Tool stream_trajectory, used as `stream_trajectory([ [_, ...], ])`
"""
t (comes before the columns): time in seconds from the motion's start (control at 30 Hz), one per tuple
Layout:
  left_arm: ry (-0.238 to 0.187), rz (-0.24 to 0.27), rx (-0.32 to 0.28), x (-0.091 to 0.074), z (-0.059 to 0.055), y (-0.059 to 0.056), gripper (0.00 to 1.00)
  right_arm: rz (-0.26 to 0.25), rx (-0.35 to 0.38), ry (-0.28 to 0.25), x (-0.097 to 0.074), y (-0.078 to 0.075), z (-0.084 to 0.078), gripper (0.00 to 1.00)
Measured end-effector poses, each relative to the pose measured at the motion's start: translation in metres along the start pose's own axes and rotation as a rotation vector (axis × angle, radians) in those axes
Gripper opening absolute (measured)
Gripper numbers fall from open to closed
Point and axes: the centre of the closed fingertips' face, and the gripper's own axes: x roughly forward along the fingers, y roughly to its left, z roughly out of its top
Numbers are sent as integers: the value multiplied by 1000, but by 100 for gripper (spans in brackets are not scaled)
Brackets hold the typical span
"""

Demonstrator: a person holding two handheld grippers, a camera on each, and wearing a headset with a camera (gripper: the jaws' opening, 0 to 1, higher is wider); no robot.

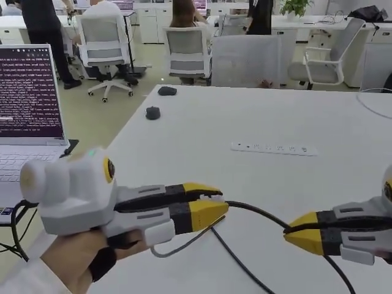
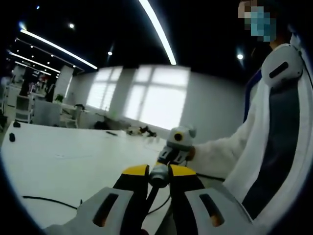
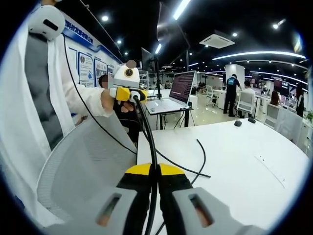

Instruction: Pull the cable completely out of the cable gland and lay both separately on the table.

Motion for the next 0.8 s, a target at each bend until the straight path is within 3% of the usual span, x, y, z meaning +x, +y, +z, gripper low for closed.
stream_trajectory([
  [0.1, 4, 10, 12, 1, 0, 0, 16, -2, 1, 8, -1, 1, 0, 3],
  [0.2, -1, 40, 62, 2, 4, 4, 16, -16, -4, 19, -1, -1, 3, 3],
  [0.37, -11, 44, 66, 6, 12, 6, 16, -41, -42, 37, -1, -5, 10, 7],
  [0.53, 15, 42, 77, 12, 8, 8, 16, -56, -81, -10, -1, -6, 32, 12],
  [0.8, 61, 25, 88, 24, -3, 5, 16, -10, -153, -48, 8, 5, 60, 14],
])
